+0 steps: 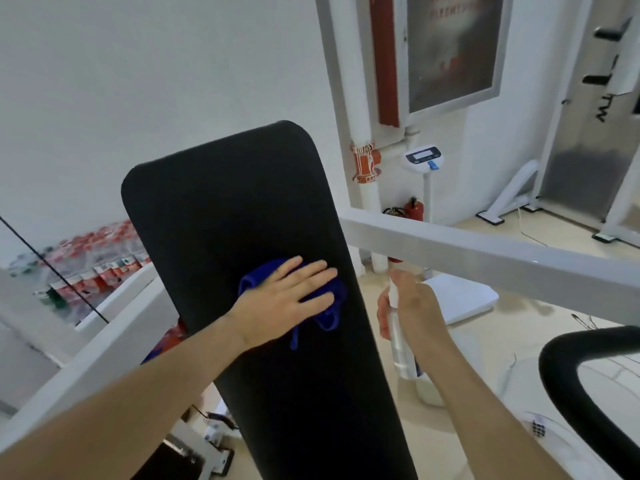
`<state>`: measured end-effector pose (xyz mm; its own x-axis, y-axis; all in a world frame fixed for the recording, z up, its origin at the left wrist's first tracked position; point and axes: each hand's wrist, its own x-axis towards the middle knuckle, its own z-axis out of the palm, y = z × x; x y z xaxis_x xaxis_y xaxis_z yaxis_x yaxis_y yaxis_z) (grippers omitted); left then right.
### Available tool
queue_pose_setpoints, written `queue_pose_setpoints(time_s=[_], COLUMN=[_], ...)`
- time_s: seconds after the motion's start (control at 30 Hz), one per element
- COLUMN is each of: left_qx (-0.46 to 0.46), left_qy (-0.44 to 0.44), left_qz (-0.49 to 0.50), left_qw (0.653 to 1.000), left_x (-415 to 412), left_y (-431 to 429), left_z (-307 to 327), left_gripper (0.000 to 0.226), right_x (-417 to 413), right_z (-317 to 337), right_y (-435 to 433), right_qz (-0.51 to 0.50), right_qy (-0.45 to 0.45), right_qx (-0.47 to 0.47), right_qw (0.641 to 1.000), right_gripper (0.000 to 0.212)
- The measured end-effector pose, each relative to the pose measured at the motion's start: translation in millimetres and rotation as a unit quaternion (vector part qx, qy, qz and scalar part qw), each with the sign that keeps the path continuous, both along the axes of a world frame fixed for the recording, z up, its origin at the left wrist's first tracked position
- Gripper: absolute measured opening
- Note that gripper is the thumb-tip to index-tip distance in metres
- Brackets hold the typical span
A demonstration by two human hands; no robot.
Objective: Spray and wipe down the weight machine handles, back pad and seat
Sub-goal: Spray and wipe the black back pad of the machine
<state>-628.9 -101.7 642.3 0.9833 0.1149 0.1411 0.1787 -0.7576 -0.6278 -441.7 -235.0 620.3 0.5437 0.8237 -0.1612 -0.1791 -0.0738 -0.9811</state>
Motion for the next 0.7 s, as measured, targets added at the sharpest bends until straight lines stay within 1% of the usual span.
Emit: queue_pose_setpoints(time_s=[0.03, 0.07, 0.13, 0.17, 0.2, 0.23, 0.27, 0.3, 0.33, 0.37, 0.4, 0.47, 0.5, 0.53, 0.6, 0.7], left_qx=[0.008, 0.017, -0.004, -0.033, -0.051, -0.062, -0.070, -0.084, -0.092, -0.094, -0.096, -0.090, -0.066, -0.037, 0.002, 0.046], left_qy=[-0.049, -0.104, -0.212, -0.243, -0.242, -0.199, -0.109, 0.007, 0.120, 0.199, 0.239, 0.250, 0.224, 0.177, 0.070, -0.073], left_qz=[0.018, 0.035, 0.062, 0.073, 0.077, 0.067, 0.049, 0.040, 0.040, 0.036, 0.019, -0.021, -0.043, -0.054, -0.029, 0.016], left_qw=[0.999, 0.994, 0.975, 0.967, 0.966, 0.976, 0.990, 0.996, 0.988, 0.975, 0.966, 0.964, 0.971, 0.982, 0.997, 0.996], left_x=[14, 27, 54, 66, 73, 77, 78, 73, 66, 57, 49, 33, 27, 22, 14, 13], left_y=[2, 4, 4, 2, -3, -11, -21, -31, -41, -47, -48, -39, -35, -28, -13, 0], left_z=[15, 29, 39, 32, 20, 1, -27, -56, -81, -101, -118, -128, -121, -105, -61, -5], left_gripper=[0.073, 0.067, 0.048, 0.043, 0.042, 0.045, 0.053, 0.064, 0.073, 0.078, 0.079, 0.077, 0.077, 0.077, 0.071, 0.065], right_x=[1, 2, 5, 5, 5, 4, 4, 4, 5, 7, 10, 15, 16, 17, 17, 10], right_z=[-2, -3, -8, -13, -16, -18, -23, -28, -33, -39, -45, -56, -61, -65, -70, -76], right_y=[-1, -1, -1, -2, -2, -3, -4, -5, -7, -9, -13, -22, -28, -31, -37, -41], right_qz=[-0.005, -0.010, -0.017, -0.021, -0.024, -0.029, -0.036, -0.039, -0.033, -0.023, -0.016, -0.013, -0.016, -0.017, -0.005, 0.030], right_qy=[0.002, 0.007, 0.010, 0.014, 0.020, 0.032, 0.039, 0.039, 0.030, 0.017, 0.005, 0.003, 0.017, 0.021, 0.011, -0.004], right_qx=[0.000, -0.002, -0.004, 0.003, 0.011, 0.015, 0.013, 0.006, -0.002, -0.013, -0.026, -0.045, -0.053, -0.059, -0.076, -0.106], right_qw=[1.000, 1.000, 1.000, 1.000, 0.999, 0.999, 0.999, 0.998, 0.999, 0.999, 1.000, 0.999, 0.998, 0.998, 0.997, 0.994], right_gripper=[0.064, 0.065, 0.066, 0.066, 0.066, 0.065, 0.064, 0.063, 0.063, 0.064, 0.066, 0.067, 0.067, 0.065, 0.064, 0.068])
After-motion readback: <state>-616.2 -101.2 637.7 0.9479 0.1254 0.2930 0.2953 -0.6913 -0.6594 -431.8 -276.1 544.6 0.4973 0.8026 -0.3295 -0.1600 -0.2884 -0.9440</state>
